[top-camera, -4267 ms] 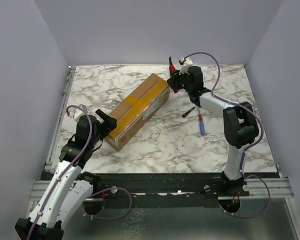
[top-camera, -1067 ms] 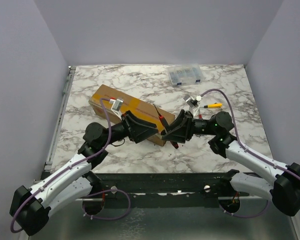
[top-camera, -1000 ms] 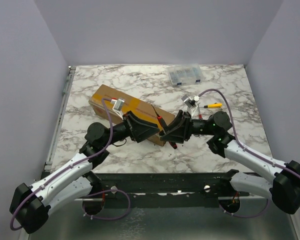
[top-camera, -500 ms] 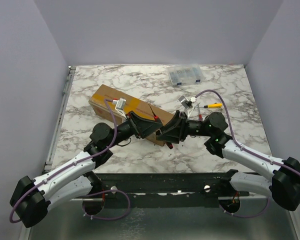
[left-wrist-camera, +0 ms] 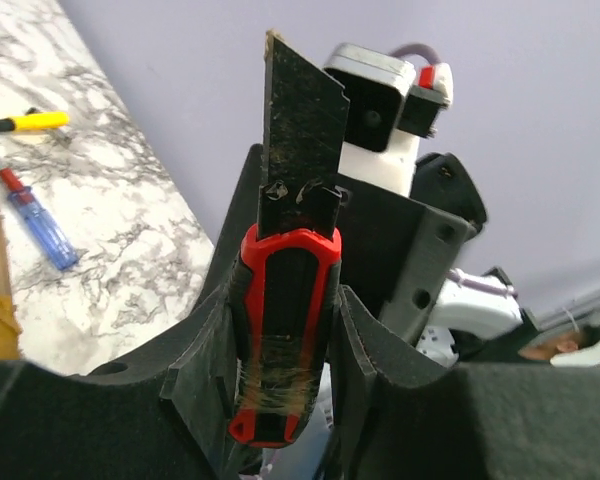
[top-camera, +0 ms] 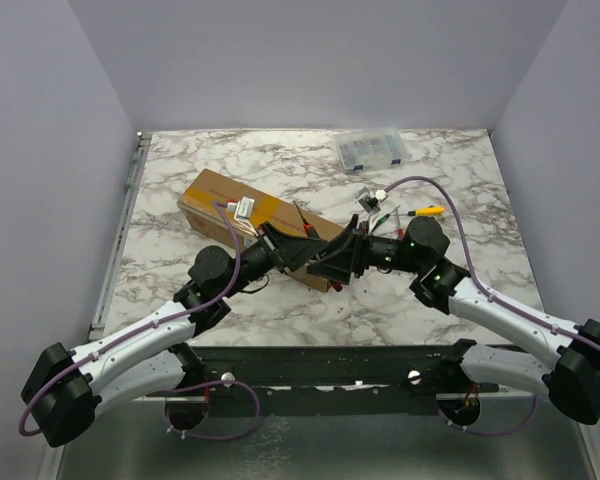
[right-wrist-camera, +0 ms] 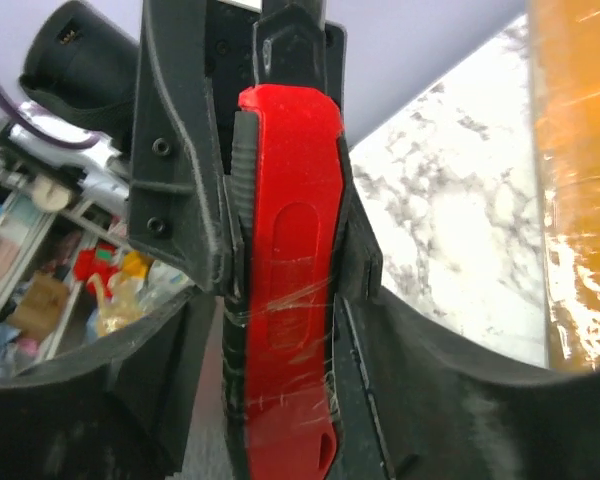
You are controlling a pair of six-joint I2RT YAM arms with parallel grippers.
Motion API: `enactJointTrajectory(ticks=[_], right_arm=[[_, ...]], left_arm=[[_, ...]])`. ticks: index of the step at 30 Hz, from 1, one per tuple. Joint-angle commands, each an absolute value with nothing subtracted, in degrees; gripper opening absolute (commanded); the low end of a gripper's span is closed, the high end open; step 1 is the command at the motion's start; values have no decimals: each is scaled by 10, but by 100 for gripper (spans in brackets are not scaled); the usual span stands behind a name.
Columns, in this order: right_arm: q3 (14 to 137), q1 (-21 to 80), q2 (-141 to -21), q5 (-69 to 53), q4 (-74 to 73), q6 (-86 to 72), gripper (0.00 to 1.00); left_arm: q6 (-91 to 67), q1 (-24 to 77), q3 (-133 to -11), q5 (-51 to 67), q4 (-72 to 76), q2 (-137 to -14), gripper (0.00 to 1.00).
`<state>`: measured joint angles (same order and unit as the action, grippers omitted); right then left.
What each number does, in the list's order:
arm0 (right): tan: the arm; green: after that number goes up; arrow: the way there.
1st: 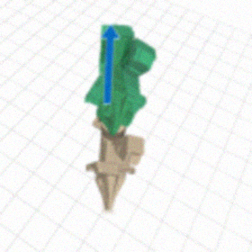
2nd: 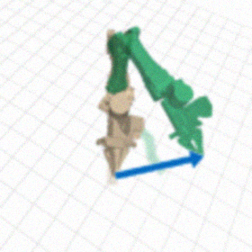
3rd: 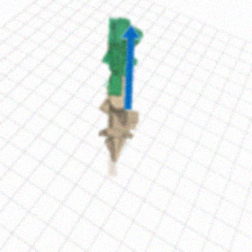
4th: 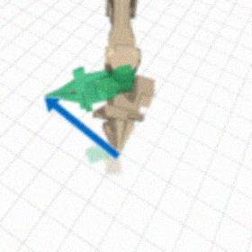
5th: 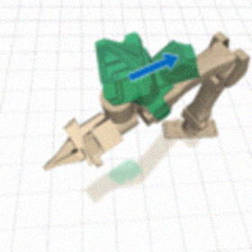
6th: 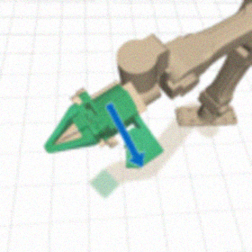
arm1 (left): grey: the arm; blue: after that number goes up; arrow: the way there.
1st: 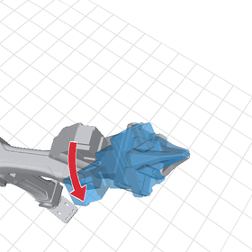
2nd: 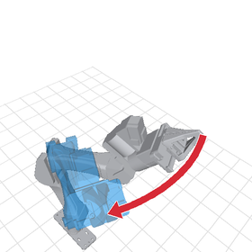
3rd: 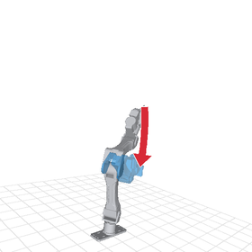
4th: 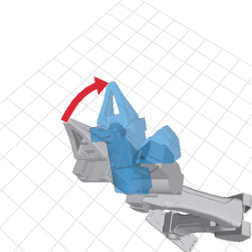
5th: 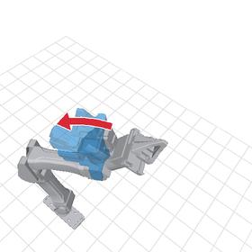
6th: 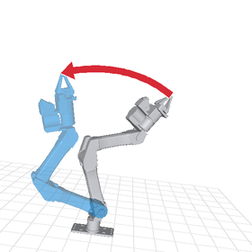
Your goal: Unpack the express box
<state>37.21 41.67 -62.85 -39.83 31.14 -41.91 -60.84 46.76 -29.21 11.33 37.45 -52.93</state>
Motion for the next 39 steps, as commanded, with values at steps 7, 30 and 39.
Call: enactJointTrajectory(ticks=[7,30,39], right_arm=[[457,548,-588,21,-47,-216,100],[458,623,-659,87,94,-255,41],[433,613,-626,62,116,-274,0]], left_arm=[[-631,471,-363,-65,85,-516,0],[-673,470,-376,-44,51,-485,0],[-662,469,-399,-31,43,-474,48]])
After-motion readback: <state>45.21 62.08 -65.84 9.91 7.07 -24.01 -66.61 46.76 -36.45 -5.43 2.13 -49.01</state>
